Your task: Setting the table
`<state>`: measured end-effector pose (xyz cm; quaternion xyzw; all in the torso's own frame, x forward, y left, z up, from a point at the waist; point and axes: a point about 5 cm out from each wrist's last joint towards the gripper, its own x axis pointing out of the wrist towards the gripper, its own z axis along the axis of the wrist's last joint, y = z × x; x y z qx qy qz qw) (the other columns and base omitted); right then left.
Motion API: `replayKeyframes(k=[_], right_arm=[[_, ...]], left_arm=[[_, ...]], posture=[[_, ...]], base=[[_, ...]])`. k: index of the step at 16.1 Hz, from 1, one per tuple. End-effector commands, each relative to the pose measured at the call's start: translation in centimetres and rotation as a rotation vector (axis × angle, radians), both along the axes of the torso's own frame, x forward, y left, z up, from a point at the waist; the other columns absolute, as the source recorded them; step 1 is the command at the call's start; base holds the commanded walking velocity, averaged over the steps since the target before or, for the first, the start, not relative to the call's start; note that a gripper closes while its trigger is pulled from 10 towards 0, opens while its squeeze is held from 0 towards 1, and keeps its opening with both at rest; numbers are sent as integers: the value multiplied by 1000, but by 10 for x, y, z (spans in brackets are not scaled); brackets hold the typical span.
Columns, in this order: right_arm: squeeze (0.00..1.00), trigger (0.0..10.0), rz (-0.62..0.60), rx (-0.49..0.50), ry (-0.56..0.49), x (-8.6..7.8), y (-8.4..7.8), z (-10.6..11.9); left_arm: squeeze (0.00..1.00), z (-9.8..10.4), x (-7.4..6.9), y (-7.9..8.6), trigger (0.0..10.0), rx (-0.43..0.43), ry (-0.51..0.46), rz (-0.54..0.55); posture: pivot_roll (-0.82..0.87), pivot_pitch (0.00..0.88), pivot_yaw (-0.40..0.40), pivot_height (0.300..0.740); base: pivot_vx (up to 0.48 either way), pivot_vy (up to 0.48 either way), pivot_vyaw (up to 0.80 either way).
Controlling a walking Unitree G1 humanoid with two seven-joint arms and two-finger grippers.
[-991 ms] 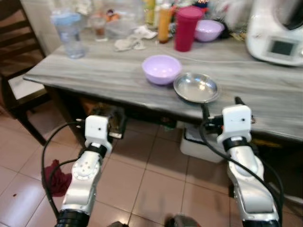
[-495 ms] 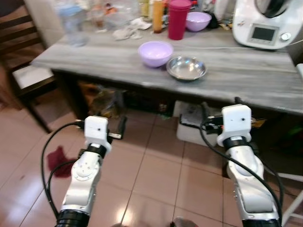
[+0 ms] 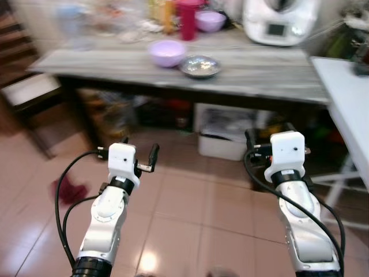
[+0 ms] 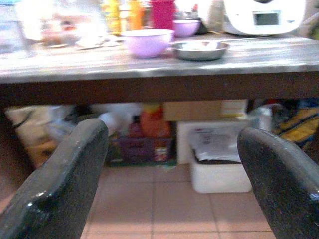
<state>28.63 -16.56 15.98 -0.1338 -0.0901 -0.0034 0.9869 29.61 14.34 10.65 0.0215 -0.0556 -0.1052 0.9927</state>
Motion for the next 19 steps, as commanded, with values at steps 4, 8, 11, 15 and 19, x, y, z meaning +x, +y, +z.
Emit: replayKeyframes(k=[4, 8, 11, 15, 19], right_arm=[[0, 10000, 0, 0, 10, 0, 0, -2], [0, 10000, 0, 3, 14, 1, 0, -2], [0, 10000, -2, 5, 16, 1, 0, -3], [0, 10000, -8, 7, 22, -1, 1, -4], [0, 10000, -11, 8, 24, -1, 0, -5]], left_arm=[[0, -2, -1, -1, 10000, 2, 13, -22], [0, -1, -1, -6, 10000, -22, 17, -48], [0, -2, -2, -7, 10000, -25, 18, -53], [0, -2, -2, -7, 10000, -28, 22, -66], [0, -2, -2, -9, 10000, -29, 25, -74]], posture=[[-253, 106, 30, 740], [-253, 106, 29, 740], [-253, 107, 32, 740], [-255, 112, 37, 740], [-255, 112, 37, 740]], base=[[0, 0, 0], [0, -135, 0], [0, -286, -135], [0, -306, -319], [0, -325, -642]])
